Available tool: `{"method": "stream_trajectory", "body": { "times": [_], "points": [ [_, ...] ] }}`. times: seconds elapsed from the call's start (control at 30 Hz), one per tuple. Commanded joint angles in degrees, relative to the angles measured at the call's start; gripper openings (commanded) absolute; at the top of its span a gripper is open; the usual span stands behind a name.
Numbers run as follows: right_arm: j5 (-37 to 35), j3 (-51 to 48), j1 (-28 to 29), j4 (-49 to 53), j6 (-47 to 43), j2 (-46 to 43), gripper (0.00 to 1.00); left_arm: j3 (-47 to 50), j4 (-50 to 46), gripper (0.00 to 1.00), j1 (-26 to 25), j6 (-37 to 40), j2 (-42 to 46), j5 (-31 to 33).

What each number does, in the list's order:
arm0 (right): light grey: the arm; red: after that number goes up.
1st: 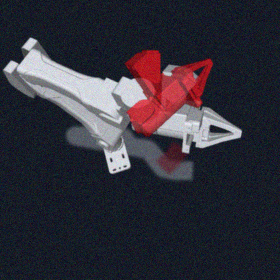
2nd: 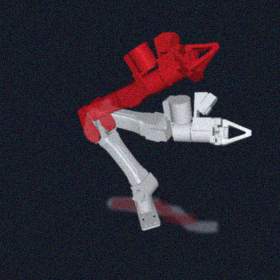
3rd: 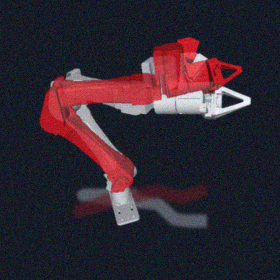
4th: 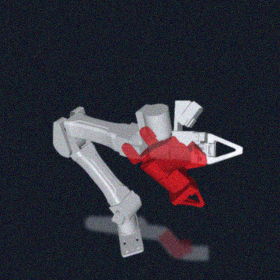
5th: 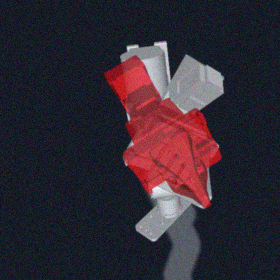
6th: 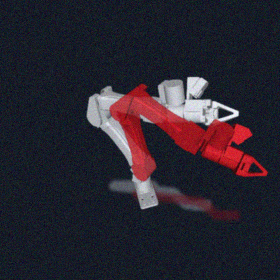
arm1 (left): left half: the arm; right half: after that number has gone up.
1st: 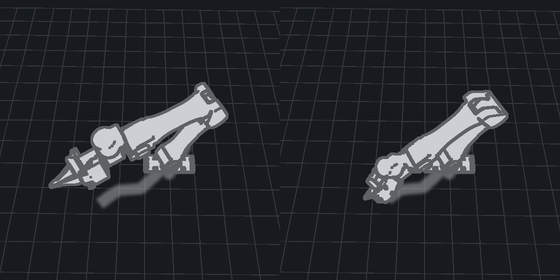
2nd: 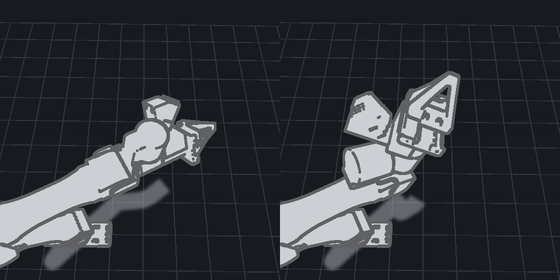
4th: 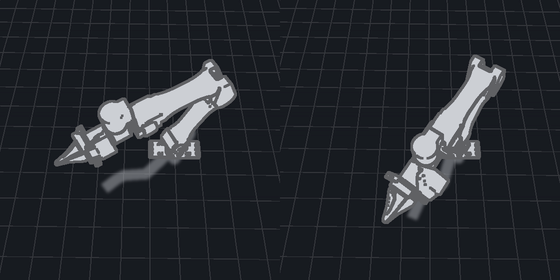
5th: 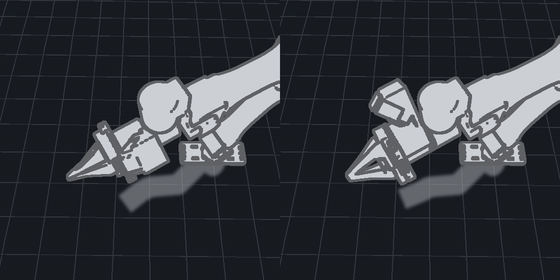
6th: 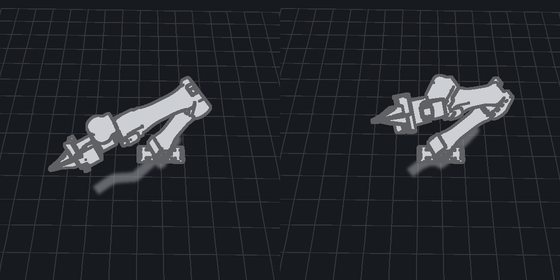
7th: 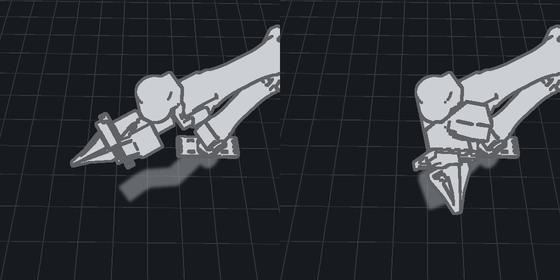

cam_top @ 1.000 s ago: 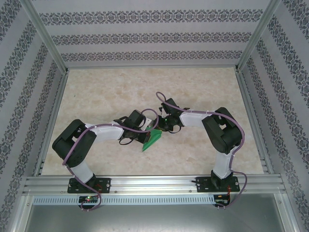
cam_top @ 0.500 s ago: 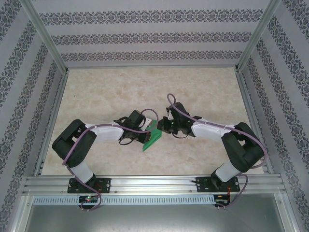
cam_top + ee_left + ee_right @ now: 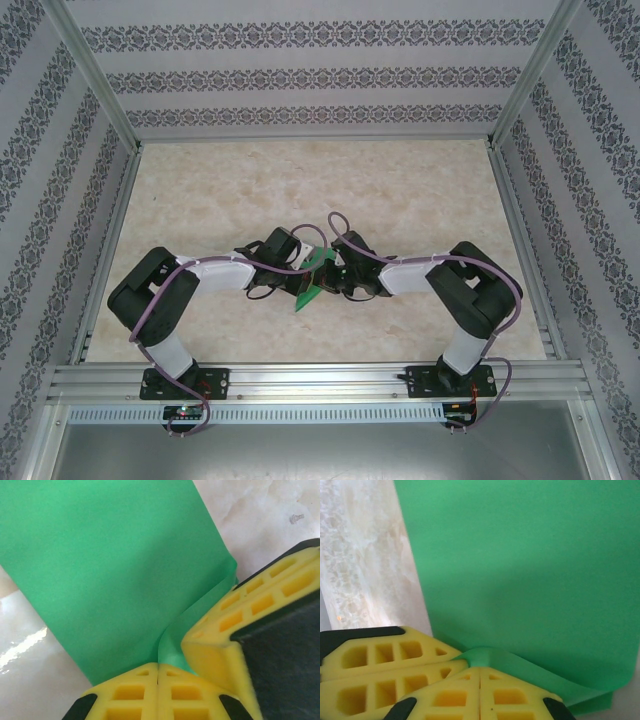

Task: Fold a paper plane with a square sheet of paper (pick it up from the middle)
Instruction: Third fold the triangle at the center of the table.

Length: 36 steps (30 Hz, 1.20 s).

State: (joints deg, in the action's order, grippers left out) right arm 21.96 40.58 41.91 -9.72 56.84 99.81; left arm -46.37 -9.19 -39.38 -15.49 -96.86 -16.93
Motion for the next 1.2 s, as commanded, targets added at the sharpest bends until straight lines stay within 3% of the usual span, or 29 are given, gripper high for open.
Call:
{"method": "stream_trajectory", "body": {
  "times": [0.0,0.27,0.43,0.57,0.67,0.87,1.0,1.17],
  "points": [
    [-1.2,-1.4,0.5,-1.8,0.9,2.7,0.07,1.1,-1.3,0.03,0.4,0.0,0.4,1.7],
    [-3.0,-2.4,0.7,1.2,0.4,4.5,0.07,0.8,-2.5,0.06,0.4,-0.4,2.0,2.3],
    [-4.0,-0.8,0.9,5.4,-0.6,3.5,0.07,-1.6,-6.1,0.29,0.4,-2.9,6.8,4.7],
    [-4.0,0.3,0.9,6.9,-0.8,3.6,0.07,-2.9,-9.5,0.4,0.6,-6.2,12.6,7.8],
    [-4.1,0.9,0.9,7.4,-0.8,3.9,0.07,-2.7,-9.8,0.37,0.6,-8.8,15.9,5.2],
    [-4.5,1.3,0.9,7.6,0.0,4.4,0.07,-0.8,-5.9,0.11,0.6,-13.4,15.7,-5.1],
    [-4.7,1.6,1.0,7.6,0.6,4.8,0.07,0.5,-3.4,0.08,0.6,-14.6,12.1,-10.6],
    [-5.2,1.9,1.0,8.0,1.2,5.0,0.08,0.7,-3.5,0.06,0.5,-14.0,8.2,-12.9]
  ]
}}
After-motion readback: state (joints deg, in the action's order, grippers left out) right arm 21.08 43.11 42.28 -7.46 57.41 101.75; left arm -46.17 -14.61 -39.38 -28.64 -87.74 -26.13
